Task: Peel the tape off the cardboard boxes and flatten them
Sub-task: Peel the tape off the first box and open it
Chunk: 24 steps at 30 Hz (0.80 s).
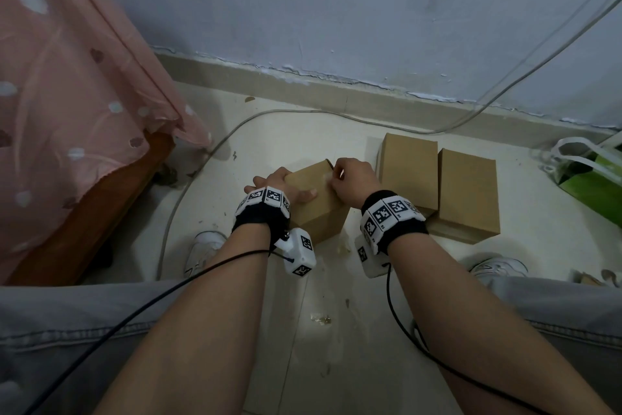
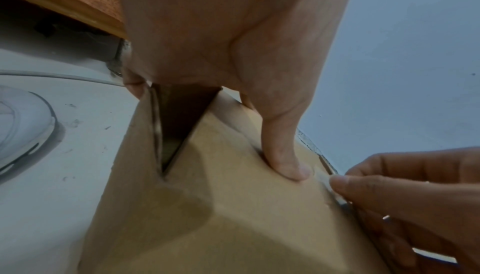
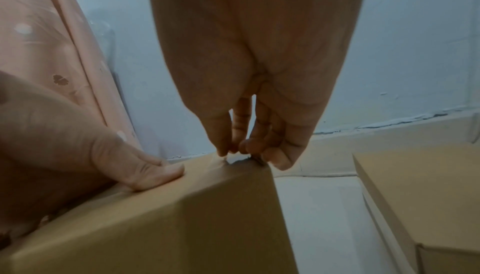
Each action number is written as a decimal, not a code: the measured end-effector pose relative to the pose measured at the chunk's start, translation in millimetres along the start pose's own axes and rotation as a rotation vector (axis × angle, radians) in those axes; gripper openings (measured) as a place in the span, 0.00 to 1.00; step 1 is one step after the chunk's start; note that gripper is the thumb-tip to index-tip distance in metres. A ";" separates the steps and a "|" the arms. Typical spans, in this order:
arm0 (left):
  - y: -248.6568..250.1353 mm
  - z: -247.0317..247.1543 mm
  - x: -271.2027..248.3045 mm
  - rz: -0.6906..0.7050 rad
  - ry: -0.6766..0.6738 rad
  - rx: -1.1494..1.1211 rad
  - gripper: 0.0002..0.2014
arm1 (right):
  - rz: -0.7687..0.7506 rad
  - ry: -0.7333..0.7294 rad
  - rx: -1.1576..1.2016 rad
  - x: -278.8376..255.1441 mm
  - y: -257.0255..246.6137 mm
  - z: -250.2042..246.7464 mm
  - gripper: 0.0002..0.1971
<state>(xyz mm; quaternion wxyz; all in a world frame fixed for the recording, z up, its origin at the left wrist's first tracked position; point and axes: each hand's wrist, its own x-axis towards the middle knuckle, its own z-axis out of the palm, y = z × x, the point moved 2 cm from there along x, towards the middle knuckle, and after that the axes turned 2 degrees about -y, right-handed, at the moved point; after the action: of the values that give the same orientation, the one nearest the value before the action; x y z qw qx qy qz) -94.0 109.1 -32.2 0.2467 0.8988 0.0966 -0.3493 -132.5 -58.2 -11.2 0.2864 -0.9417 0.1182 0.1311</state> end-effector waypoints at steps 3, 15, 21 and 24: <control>0.3 0.0 -0.5 0.002 0.007 -0.005 0.42 | -0.010 -0.029 0.010 -0.3 -1.4 2.7 0.10; 0.2 1.5 -2.0 0.014 0.023 -0.031 0.39 | -0.059 0.002 -0.045 1.1 -3.2 7.7 0.06; -0.5 1.7 -1.9 0.012 0.008 -0.044 0.40 | -0.056 -0.020 -0.173 0.1 -11.5 4.4 0.07; -0.2 1.7 -2.3 0.010 0.010 -0.043 0.40 | -0.051 -0.051 -0.200 1.1 -13.6 3.0 0.09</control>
<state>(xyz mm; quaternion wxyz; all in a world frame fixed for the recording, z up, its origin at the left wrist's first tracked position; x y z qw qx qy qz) -96.7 108.4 -31.7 0.2670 0.8954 0.1008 -0.3416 -128.0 -45.7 -7.0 0.1971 -0.9646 0.0731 0.1590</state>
